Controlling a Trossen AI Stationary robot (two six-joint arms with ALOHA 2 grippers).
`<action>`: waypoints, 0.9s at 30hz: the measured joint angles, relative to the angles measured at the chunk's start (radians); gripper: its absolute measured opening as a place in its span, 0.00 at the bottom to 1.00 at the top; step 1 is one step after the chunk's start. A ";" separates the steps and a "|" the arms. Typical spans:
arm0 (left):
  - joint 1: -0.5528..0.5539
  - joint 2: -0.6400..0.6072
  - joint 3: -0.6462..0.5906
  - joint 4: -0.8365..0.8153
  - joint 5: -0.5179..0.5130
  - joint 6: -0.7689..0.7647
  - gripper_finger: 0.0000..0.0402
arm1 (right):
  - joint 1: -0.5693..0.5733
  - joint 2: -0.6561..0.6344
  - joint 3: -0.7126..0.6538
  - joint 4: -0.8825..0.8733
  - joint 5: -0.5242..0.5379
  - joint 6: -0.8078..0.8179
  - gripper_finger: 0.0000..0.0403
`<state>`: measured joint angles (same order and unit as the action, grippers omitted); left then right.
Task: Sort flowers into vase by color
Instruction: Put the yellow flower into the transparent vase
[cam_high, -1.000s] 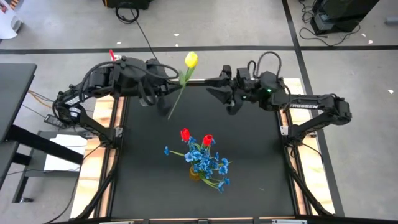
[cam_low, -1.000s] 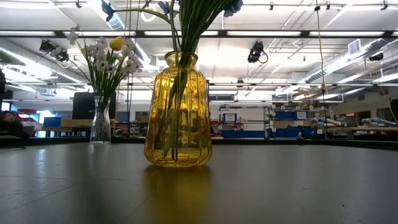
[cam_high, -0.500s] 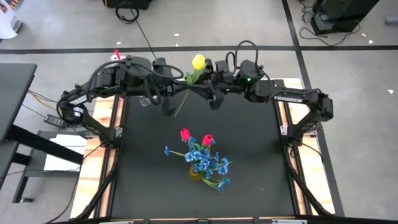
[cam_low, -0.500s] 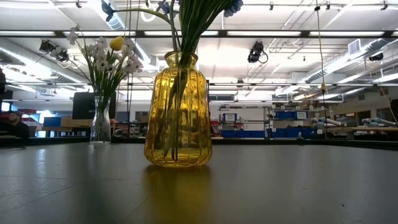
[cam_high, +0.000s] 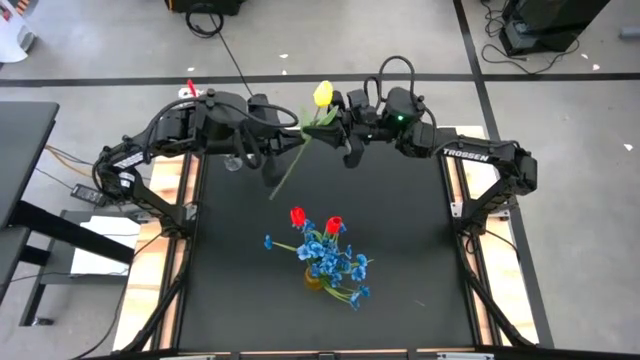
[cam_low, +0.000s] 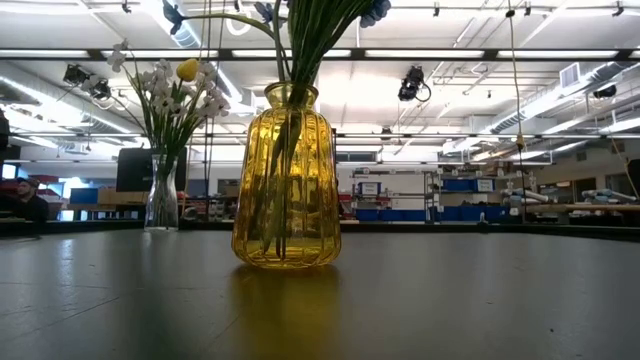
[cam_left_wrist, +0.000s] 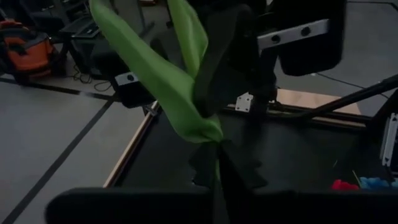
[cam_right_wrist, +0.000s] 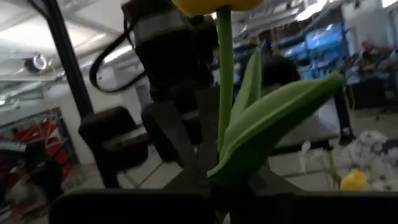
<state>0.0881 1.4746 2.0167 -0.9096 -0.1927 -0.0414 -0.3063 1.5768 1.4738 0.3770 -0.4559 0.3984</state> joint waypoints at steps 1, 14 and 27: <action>0.000 0.000 0.000 0.000 -0.001 0.000 0.08 | -0.006 0.000 0.000 -0.005 -0.017 0.002 0.06; 0.001 -0.003 -0.099 -0.086 -0.031 -0.070 0.54 | -0.049 -0.002 0.177 -0.469 -0.014 -0.214 0.03; 0.004 -0.024 -0.383 0.402 0.037 -0.035 0.54 | -0.022 -0.017 0.261 -0.657 -0.168 -0.276 0.03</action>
<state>0.0925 1.4506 1.6335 -0.5078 -0.1557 -0.0765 -0.3286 1.5602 1.7344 -0.2804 -0.6238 0.1228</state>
